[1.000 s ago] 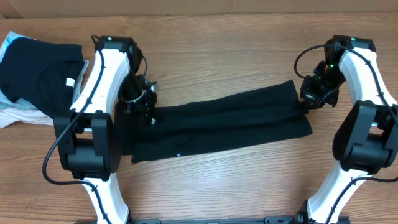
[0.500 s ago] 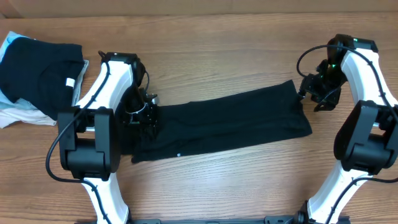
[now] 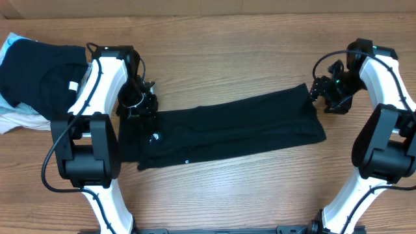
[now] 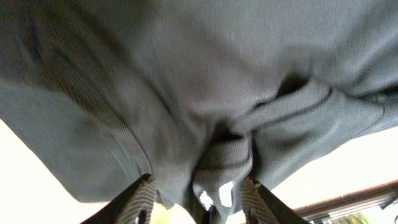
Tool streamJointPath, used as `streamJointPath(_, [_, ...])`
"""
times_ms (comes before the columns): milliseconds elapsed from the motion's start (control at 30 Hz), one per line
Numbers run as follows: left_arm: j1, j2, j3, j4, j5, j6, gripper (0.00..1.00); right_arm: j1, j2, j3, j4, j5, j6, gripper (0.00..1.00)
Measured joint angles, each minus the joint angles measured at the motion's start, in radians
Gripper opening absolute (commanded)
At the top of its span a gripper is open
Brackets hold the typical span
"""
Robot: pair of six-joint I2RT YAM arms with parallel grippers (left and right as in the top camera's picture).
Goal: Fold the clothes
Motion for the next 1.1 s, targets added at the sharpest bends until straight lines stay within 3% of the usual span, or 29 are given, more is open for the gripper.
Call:
streamJointPath(133, [0.0, 0.0, 0.0, 0.019, -0.005, -0.001, 0.12, -0.007, 0.0, -0.087, 0.087, 0.008, -0.002, 0.79])
streamJointPath(200, [0.0, 0.0, -0.007, 0.043, -0.014, -0.008, 0.04, -0.012, 0.0, -0.139, 0.123, 0.011, 0.0, 0.81])
streamJointPath(333, [0.0, 0.0, -0.07, 0.143, -0.053, -0.002, 0.04, -0.018, -0.018, -0.209, 0.19, -0.012, -0.014, 0.8])
streamJointPath(433, [0.001, 0.0, -0.139, 0.207, -0.069, -0.003, 0.04, -0.023, -0.043, -0.256, 0.242, -0.071, -0.039, 0.67])
streamJointPath(467, [0.001, 0.0, -0.161, 0.226, -0.074, -0.003, 0.04, -0.024, -0.049, -0.27, 0.257, -0.093, -0.047, 0.55])
streamJointPath(500, [0.003, 0.0, -0.179, 0.243, -0.076, -0.003, 0.04, -0.026, -0.053, -0.284, 0.273, -0.121, -0.052, 0.35])
streamJointPath(567, [0.01, 0.0, -0.195, 0.259, -0.079, -0.003, 0.04, -0.026, -0.054, -0.313, 0.294, -0.18, -0.069, 0.05])
streamJointPath(700, [0.026, 0.0, -0.183, 0.229, -0.08, -0.003, 0.06, -0.024, -0.035, -0.333, 0.26, -0.254, -0.076, 0.04])
streamJointPath(767, [0.038, 0.0, -0.144, 0.169, -0.083, -0.003, 0.14, -0.027, -0.035, -0.327, 0.237, -0.267, -0.077, 0.04])
streamJointPath(833, [0.048, 0.0, -0.078, 0.11, -0.087, -0.005, 0.22, -0.037, -0.034, -0.292, 0.189, -0.275, -0.078, 0.04])
streamJointPath(1100, [0.074, 0.002, 0.299, -0.103, -0.089, -0.003, 0.35, -0.134, -0.121, -0.116, 0.097, -0.211, 0.008, 0.04])
